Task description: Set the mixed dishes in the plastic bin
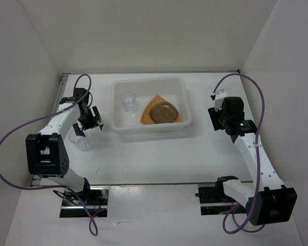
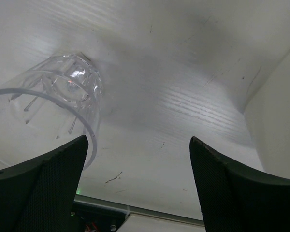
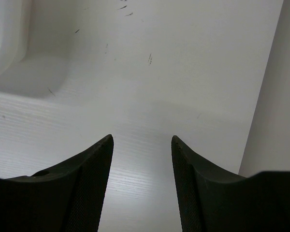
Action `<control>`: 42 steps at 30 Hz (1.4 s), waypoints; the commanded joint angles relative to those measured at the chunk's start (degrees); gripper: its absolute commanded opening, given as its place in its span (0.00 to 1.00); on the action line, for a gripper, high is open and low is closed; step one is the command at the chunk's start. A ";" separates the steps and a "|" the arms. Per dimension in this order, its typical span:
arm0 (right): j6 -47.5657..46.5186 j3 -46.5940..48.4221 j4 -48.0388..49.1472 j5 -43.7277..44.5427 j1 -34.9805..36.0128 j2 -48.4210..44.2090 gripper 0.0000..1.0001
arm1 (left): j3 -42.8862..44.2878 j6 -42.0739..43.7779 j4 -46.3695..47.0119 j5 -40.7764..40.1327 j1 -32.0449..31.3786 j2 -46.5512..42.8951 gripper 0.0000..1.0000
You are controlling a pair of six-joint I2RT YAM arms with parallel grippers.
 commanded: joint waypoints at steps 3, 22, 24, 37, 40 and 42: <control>-0.24 -0.59 1.52 -0.34 -0.18 -0.29 0.58 | -0.64 0.38 3.37 -0.11 0.74 1.80 0.86; -0.24 -0.59 1.52 -0.34 -0.18 0.76 0.61 | 12.43 -2.35 1.53 -9.07 1.27 -6.97 0.00; -0.24 -0.59 1.52 -0.34 -0.18 0.76 0.61 | 17.18 -0.86 4.93 -3.91 0.49 -7.51 0.00; -0.24 -1.12 2.04 0.19 -0.18 0.76 0.61 | 37.94 12.68 0.39 0.16 -26.31 15.68 0.00; -0.24 -1.12 2.04 0.19 -0.18 0.76 0.61 | 36.72 12.15 -0.31 -3.62 -28.43 18.41 0.00; -0.24 -1.12 2.04 0.19 -0.18 0.76 0.61 | 35.31 12.15 0.20 -4.76 -29.14 19.11 0.00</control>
